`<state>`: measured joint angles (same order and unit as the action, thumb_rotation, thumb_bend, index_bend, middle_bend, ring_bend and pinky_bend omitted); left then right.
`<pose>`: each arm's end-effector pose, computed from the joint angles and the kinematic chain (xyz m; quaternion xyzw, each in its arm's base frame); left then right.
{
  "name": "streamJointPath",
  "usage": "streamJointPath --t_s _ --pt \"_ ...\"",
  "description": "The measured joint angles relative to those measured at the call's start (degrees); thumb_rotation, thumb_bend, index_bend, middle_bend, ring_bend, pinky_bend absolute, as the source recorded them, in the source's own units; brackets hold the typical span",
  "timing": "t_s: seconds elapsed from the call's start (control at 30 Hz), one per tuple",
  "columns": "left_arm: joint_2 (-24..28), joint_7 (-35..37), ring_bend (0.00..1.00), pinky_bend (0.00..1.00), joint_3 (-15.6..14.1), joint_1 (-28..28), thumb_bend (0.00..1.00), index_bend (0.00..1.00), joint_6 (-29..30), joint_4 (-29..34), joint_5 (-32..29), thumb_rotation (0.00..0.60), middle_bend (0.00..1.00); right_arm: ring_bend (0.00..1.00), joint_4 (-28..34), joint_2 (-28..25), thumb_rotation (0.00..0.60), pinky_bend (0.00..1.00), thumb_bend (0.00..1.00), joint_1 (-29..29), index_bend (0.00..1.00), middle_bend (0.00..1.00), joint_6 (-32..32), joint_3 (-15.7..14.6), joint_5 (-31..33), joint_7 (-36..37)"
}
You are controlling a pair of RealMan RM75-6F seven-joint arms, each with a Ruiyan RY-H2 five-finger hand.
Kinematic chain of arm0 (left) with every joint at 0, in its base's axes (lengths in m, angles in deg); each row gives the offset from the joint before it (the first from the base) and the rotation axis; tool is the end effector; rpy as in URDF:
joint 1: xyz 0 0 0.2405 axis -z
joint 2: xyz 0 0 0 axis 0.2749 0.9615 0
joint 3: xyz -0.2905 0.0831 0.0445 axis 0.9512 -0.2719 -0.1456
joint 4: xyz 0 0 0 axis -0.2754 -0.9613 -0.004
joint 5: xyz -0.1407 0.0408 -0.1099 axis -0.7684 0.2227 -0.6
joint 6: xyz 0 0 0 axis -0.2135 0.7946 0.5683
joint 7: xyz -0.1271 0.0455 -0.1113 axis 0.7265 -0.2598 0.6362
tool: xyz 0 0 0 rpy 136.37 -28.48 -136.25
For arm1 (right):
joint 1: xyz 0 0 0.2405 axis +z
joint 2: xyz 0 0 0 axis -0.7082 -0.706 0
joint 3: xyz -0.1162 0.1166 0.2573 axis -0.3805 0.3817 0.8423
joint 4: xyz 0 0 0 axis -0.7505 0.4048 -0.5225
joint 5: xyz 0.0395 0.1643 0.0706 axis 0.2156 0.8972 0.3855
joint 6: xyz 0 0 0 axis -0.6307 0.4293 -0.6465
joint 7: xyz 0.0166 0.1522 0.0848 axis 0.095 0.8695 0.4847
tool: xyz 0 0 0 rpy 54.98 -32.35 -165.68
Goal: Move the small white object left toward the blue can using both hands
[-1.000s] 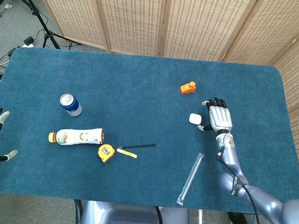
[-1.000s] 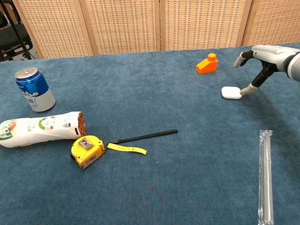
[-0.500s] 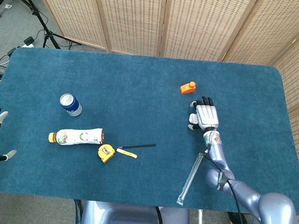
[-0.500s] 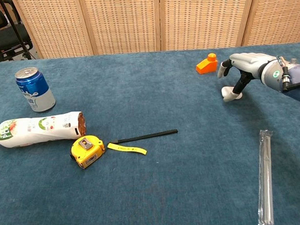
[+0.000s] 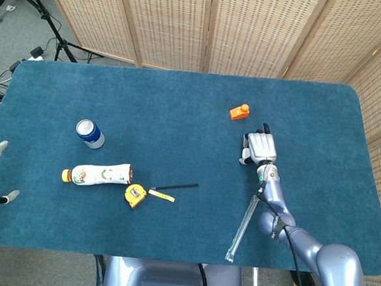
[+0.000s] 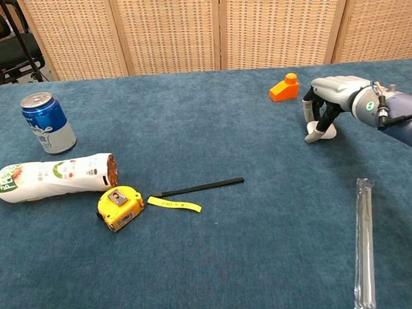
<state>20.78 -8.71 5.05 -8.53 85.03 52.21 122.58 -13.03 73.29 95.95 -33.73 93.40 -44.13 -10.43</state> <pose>-0.3434 0.2342 0.2224 -0.5741 -0.4037 -0.3606 0.6143 -0.2285 -0.4994 -0.0318 0.6685 -0.4101 0.3007 0.5426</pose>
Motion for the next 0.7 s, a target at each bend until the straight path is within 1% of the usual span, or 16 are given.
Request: streamJointPath --t_s 0.07,0.2,0.27,0.4,0.53,0.6,0.7 --pt "0.05 0.17 0.00 0.00 -0.04 0.00 0.00 0.00 -0.07 -0.02 0.06 0.600 0.00 0.30 0.47 -0.13 0.600 0.00 0.34 -0.11 0.58 0.58 -0.94 -0.13 -1.42 1.16" --pt "0.19 0.47 0.00 0.00 -0.11 0.05 0.00 0.00 -0.20 0.06 0.26 0.600 0.00 0.30 3.45 -1.20 0.600 0.00 0.36 -0.39 0.58 0.58 -3.61 -0.49 -4.85 3.41" --pt "0.32 0.78 0.00 0.00 -0.17 0.05 0.00 0.00 -0.24 0.17 0.46 0.600 0.00 0.30 6.21 -2.12 0.600 0.00 0.36 -0.48 0.59 0.58 -5.04 -0.59 -6.36 4.07" --pt "0.65 1.52 0.00 0.00 -0.32 0.02 0.00 0.00 -0.24 0.33 1.00 0.600 0.00 0.30 13.86 -4.22 0.600 0.01 0.37 -0.34 0.59 0.58 -7.27 -0.47 -8.46 3.87" --pt "1.03 2.59 0.00 0.00 -0.50 0.00 0.00 0.00 -0.33 0.33 1.54 0.600 0.00 0.30 20.98 -5.61 0.600 0.02 0.36 0.75 0.59 0.58 -8.03 0.29 -8.33 0.02" --pt "1.22 3.27 0.00 0.00 -0.58 0.03 0.00 0.00 -0.55 0.20 1.65 0.600 0.00 0.31 22.43 -5.66 0.600 0.02 0.36 1.59 0.59 0.58 -8.26 0.85 -7.52 -2.94" --pt "1.51 4.37 0.00 0.00 -0.59 0.06 0.00 0.00 -0.90 -0.15 1.58 0.600 0.00 0.31 23.38 -4.87 0.600 0.02 0.36 3.49 0.59 0.58 -8.46 2.21 -4.66 -8.15"
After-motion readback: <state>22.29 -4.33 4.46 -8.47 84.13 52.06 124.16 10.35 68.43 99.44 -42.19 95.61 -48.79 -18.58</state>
